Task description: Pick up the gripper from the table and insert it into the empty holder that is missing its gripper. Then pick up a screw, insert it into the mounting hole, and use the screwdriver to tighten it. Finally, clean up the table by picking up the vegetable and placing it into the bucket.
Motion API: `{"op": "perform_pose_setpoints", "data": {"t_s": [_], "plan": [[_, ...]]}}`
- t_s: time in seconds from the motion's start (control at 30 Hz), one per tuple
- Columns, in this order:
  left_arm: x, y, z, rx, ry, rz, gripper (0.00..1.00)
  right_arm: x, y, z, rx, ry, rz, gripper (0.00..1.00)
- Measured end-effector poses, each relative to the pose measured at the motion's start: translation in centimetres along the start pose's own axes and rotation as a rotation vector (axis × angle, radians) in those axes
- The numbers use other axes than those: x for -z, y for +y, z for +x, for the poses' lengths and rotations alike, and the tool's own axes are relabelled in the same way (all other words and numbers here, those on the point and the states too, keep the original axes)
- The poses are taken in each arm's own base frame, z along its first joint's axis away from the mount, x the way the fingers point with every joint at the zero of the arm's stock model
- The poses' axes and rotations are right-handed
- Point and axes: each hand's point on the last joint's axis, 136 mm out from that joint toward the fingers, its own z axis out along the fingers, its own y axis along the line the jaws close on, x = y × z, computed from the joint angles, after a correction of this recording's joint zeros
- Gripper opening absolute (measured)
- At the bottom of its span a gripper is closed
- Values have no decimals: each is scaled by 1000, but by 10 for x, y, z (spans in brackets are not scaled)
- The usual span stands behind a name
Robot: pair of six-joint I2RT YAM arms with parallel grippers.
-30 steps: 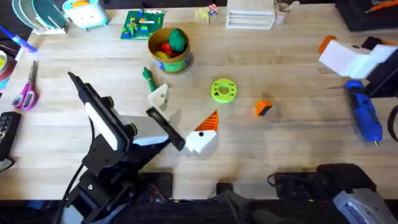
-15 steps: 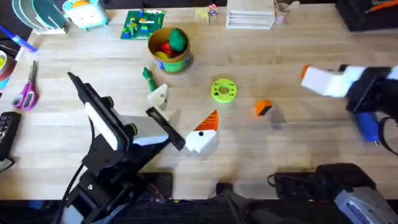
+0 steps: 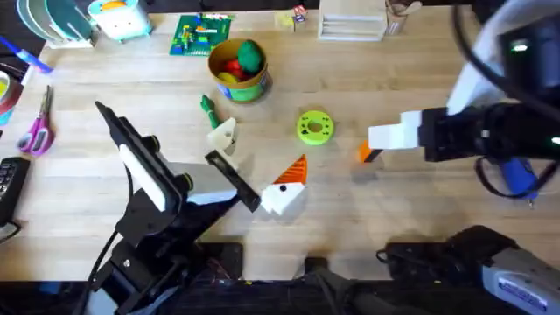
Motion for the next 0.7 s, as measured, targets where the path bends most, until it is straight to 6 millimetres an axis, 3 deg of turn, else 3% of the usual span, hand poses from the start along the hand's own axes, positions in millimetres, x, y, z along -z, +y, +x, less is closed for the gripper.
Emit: {"op": "perform_pose_setpoints", "data": {"t_s": [0.3, 0.5, 0.7], "plan": [[0, 0, 0, 0, 0, 0, 993, -44, -1, 1, -107, 117, 83, 994], [0, 0, 0, 0, 0, 0, 993, -72, -8, 20, -135, 196, 119, 992], [0, 0, 0, 0, 0, 0, 993, -81, -10, 27, -145, 215, 120, 910]]}}
